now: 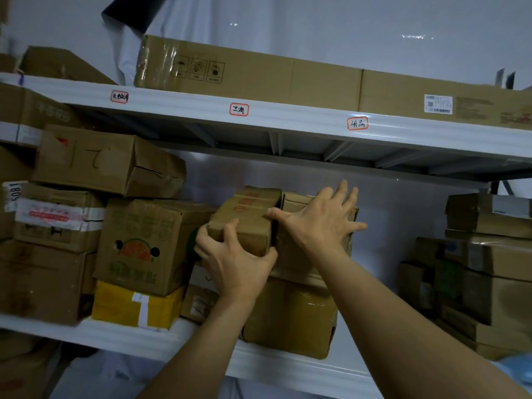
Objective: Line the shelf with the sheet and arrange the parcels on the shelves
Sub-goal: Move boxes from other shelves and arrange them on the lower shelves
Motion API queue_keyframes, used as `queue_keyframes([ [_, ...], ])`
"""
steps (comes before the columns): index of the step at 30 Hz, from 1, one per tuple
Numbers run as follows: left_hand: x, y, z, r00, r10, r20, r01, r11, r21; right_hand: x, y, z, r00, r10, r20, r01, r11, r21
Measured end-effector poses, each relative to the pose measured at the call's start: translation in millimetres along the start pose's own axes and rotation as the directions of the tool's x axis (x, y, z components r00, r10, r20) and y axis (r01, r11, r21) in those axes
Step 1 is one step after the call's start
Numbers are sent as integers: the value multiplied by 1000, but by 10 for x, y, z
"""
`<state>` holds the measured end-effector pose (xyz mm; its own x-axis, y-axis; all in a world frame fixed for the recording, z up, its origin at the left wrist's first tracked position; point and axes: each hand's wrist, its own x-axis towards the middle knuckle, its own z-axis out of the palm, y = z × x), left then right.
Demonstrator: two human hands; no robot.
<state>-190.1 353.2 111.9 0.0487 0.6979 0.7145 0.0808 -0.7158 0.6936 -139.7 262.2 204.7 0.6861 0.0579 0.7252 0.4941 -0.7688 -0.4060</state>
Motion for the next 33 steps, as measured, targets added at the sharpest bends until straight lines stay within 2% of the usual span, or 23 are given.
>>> queue_keyframes([
  [7,-103,-28,-192,997,77,-4,-77,996,-51,-40,11,-70,992,64,-112,-63,998,16],
  [13,-187,16,-509,1000,6,-10,-7,983,-181,-258,244,-384,967,90,-238,-56,988,143],
  [18,-633,198,-671,999,-16,48,28,962,-272,-648,537,-672,938,160,-308,-108,978,179],
  [23,-1023,322,-855,998,42,49,-21,932,-362,-947,916,-1057,901,229,-369,-156,964,217],
  [27,-1248,514,-952,995,91,50,-65,923,-380,-1147,1176,-1354,880,245,-406,-181,965,189],
  [33,-1634,717,-1023,984,149,96,-105,926,-362,-1445,1574,-1633,897,264,-354,-253,964,78],
])
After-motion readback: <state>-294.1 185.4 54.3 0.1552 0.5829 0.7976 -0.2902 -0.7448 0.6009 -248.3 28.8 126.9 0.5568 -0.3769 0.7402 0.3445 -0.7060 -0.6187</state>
